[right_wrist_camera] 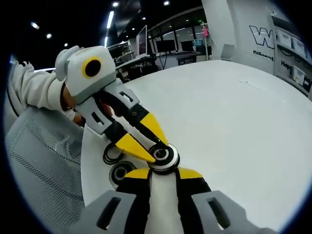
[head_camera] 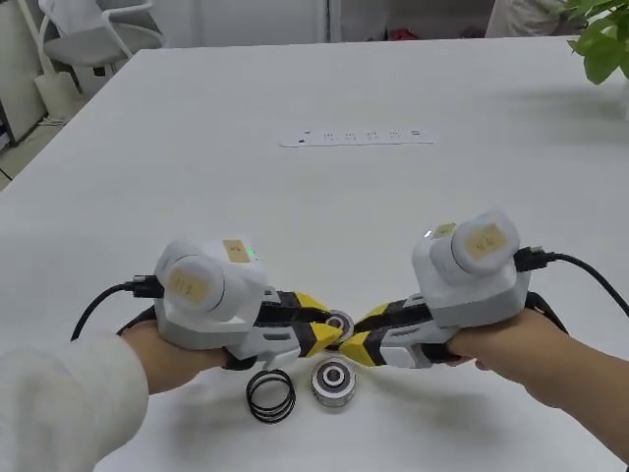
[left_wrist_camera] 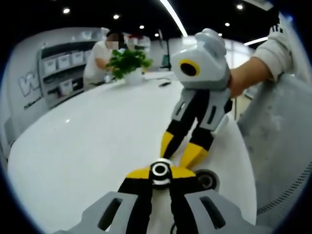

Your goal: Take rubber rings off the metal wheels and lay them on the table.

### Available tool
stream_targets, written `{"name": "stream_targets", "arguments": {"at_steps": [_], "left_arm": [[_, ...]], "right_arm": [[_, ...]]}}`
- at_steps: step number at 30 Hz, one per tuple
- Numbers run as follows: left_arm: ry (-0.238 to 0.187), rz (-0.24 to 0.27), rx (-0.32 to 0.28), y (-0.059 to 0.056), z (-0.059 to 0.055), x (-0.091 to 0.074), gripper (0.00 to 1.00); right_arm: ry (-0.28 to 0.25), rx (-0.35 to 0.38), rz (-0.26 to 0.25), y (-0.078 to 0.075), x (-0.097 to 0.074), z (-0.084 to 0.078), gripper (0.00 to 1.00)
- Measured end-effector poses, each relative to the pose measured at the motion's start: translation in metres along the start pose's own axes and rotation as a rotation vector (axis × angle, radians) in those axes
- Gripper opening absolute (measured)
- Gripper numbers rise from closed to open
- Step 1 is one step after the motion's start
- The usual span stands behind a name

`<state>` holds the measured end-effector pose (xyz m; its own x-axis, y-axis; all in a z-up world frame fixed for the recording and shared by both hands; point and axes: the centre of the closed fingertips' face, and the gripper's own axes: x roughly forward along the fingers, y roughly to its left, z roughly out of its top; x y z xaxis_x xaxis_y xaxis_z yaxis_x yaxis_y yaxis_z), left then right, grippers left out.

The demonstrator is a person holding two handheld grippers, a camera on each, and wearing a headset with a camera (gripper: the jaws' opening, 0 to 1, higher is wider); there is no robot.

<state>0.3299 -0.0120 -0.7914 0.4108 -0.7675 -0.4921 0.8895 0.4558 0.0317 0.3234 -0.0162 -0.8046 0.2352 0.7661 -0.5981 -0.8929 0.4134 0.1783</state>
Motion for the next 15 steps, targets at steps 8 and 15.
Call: {"name": "stream_targets", "arguments": {"at_steps": [8,15], "left_arm": [[-0.003,0.0,-0.015,-0.0003,-0.0002,-0.0006,0.13],[0.0,-0.001,-0.015,0.0005,-0.0012,-0.0021,0.13]], "right_arm": [[0.002,-0.023,0.003,0.0019,0.0006,-0.0005,0.15],[0.04,-0.052,-0.016,-0.0039,-0.0027,-0.0092,0.0]]}}
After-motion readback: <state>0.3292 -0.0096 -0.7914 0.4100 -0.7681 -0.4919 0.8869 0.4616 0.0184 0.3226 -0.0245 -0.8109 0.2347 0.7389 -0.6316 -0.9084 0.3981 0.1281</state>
